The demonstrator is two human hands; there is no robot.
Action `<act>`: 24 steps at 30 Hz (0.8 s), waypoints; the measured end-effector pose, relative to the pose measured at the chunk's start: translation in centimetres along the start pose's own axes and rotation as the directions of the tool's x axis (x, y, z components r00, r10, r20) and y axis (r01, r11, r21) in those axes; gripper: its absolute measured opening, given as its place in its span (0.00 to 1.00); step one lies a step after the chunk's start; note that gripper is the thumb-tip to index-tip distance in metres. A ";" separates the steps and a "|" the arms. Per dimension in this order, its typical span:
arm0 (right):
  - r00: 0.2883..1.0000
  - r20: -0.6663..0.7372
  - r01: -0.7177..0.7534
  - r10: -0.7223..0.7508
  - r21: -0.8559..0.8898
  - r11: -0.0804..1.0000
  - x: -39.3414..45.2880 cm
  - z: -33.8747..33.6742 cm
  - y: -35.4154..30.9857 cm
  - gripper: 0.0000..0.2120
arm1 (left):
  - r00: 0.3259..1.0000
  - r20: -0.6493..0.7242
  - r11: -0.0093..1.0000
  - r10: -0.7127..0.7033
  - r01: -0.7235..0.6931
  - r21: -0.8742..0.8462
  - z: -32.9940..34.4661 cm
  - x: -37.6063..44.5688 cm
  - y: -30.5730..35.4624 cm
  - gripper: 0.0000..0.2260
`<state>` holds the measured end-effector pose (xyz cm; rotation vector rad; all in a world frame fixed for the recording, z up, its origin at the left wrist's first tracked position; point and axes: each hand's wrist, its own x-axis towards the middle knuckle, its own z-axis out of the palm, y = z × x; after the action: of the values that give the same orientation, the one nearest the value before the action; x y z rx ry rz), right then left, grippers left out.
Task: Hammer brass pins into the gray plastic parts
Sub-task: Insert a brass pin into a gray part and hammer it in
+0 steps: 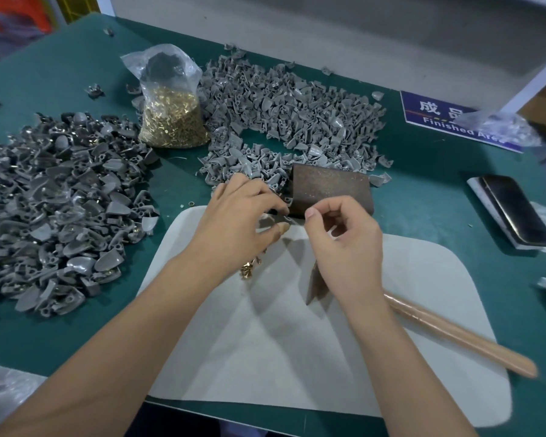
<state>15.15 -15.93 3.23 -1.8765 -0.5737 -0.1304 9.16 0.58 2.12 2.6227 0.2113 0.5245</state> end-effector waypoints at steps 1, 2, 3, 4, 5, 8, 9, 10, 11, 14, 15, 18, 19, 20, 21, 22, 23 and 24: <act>1.000 -0.001 0.001 -0.001 -0.005 1.000 0.1 0.0 0.0 0.07 | 1.000 -0.006 1.000 0.004 -0.004 -0.013 -0.1 0.0 0.0 0.09; 1.000 -0.002 -0.001 0.001 -0.011 1.000 0.1 0.0 0.0 0.08 | 1.000 -0.006 1.000 0.012 -0.012 -0.023 -0.1 0.0 -0.1 0.07; 1.000 -0.002 -0.006 0.006 -0.014 1.000 0.0 0.0 -0.1 0.08 | 1.000 0.001 0.999 0.023 -0.023 -0.030 -0.1 -0.1 -0.2 0.06; 1.000 -0.002 -0.012 0.012 -0.014 1.000 0.0 0.0 -0.1 0.08 | 0.999 0.011 0.999 0.038 -0.037 -0.032 -0.1 -0.1 -0.2 0.06; 1.000 0.000 -0.016 0.016 -0.013 1.000 0.0 0.0 -0.2 0.08 | 0.998 0.016 0.998 0.058 -0.057 -0.039 -0.1 -0.1 -0.3 0.06; 1.000 -0.011 -0.010 0.010 0.002 1.000 0.1 -0.2 -0.3 0.06 | 0.985 -0.097 0.976 0.141 -0.155 -0.153 0.0 0.1 -0.2 0.05; 1.000 -0.024 -0.011 0.011 0.017 1.000 0.2 -0.3 -0.3 0.06 | 0.974 -0.172 0.957 0.149 -0.186 -0.221 0.0 0.2 0.0 0.03; 0.999 -0.041 -0.019 0.021 0.037 0.999 0.3 -0.5 -0.4 0.06 | 0.962 -0.237 0.933 0.137 -0.206 -0.294 -0.1 0.2 0.3 0.02; 0.998 -0.058 -0.034 0.037 0.060 0.998 0.3 -0.5 -0.3 0.06 | 0.956 -0.274 0.905 0.105 -0.206 -0.372 -0.2 0.2 0.6 0.02; 0.994 -0.082 -0.054 0.066 0.135 0.989 0.6 -0.7 -0.3 0.06 | 0.972 -0.233 0.808 -0.015 -0.125 -0.576 -0.5 0.5 1.5 0.04; 0.995 -0.080 -0.054 0.067 0.154 0.986 0.7 -0.8 -0.3 0.05 | 0.979 -0.201 0.781 -0.029 -0.103 -0.616 -0.5 0.8 1.8 0.03; 0.997 -0.043 -0.050 0.060 0.192 0.980 1.1 -0.8 -0.2 0.04 | 0.995 -0.103 0.732 -0.005 -0.067 -0.678 -0.3 2.1 2.7 0.01; 0.998 -0.027 -0.056 0.063 0.207 0.977 1.2 -0.9 -0.1 0.03 | 0.998 -0.065 0.710 0.002 -0.047 -0.703 -0.1 2.5 3.0 0.02; 0.997 -0.017 -0.065 0.071 0.222 0.973 1.3 -0.9 0.0 0.03 | 1.000 -0.028 0.686 0.007 -0.025 -0.728 0.2 2.9 3.3 0.04; 0.997 -0.018 -0.074 0.080 0.232 0.970 1.4 -1.0 0.1 0.03 | 1.000 -0.003 0.665 0.016 -0.013 -0.747 0.4 3.3 3.6 0.05; 0.996 -0.028 -0.080 0.089 0.239 0.968 1.4 -1.1 0.2 0.03 | 1.000 0.007 0.653 0.029 -0.014 -0.757 0.5 3.6 3.8 0.06; 0.994 -0.046 -0.083 0.097 0.244 0.966 1.5 -1.2 0.3 0.03 | 0.999 0.014 0.650 0.043 -0.017 -0.759 0.6 4.0 3.9 0.07; 0.992 -0.066 -0.086 0.106 0.249 0.965 1.6 -1.4 0.4 0.04 | 0.998 0.024 0.656 0.056 -0.019 -0.754 0.6 4.3 4.0 0.08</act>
<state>17.00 -16.75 4.00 -1.6468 -0.4233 -0.0654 13.58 -2.23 4.87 1.8040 -0.0779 0.4365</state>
